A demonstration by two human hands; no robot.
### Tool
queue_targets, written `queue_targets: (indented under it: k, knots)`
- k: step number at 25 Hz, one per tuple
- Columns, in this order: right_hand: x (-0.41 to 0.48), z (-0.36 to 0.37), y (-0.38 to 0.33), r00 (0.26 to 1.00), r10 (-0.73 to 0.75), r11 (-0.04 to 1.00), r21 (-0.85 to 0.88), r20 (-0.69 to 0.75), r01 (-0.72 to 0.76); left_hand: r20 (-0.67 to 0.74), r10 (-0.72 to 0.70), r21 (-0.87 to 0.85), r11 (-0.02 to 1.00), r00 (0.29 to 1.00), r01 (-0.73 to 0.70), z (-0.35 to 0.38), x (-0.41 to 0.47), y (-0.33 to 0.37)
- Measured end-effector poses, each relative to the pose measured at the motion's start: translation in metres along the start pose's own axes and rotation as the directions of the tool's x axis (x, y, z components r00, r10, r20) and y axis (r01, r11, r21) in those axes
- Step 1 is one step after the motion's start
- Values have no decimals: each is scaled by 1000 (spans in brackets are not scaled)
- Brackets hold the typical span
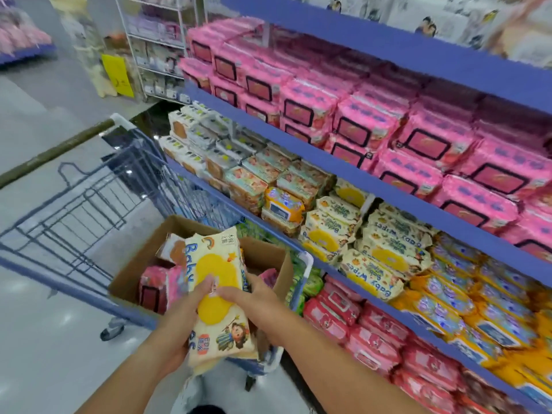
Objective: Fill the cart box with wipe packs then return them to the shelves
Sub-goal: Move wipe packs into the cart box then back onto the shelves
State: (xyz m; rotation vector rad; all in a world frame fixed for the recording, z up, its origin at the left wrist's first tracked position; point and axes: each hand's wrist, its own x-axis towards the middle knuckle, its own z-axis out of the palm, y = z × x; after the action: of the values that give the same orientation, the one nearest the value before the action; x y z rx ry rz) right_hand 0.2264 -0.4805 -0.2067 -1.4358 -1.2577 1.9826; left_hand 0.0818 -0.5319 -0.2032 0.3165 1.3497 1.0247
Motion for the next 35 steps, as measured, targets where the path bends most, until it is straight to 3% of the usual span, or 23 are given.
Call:
queue_targets:
  k: [5, 8, 15, 22, 25, 28, 30, 33, 35]
  knots:
    - [66, 40, 7, 959, 161, 978, 165, -232, -124, 91, -211, 195, 962, 973, 191, -51, 85, 35]
    - [101, 48, 19, 905, 257, 959, 205, -339, -195, 114, -291, 385, 894, 950, 227, -68, 128, 34]
    - [194, 2, 64, 761, 376, 895, -6, -529, -446, -58, -210, 689, 699, 976, 191, -121, 185, 44]
    - [232, -13, 100, 824, 198, 906, -222, -531, -361, -211, -185, 832, 482, 960, 276, -145, 194, 47]
    - [223, -15, 93, 816, 180, 874, -291, -549, -388, -221, -235, 819, 483, 947, 311, -144, 218, 36]
    - [218, -15, 80, 796, 122, 846, -357, -593, -396, -233, -260, 730, 590, 937, 345, -120, 255, 40]
    - [218, -13, 70, 794, 71, 860, -367, -603, -355, -196, -256, 754, 578, 947, 312, -99, 291, 49]
    - [229, -9, 45, 792, -20, 882, -384, -611, -273, -169, -301, 881, 382, 938, 281, -81, 327, 58]
    - [241, -5, 23, 789, -56, 889, -391, -612, -240, -161, -361, 896, 337, 918, 290, -85, 346, 54]
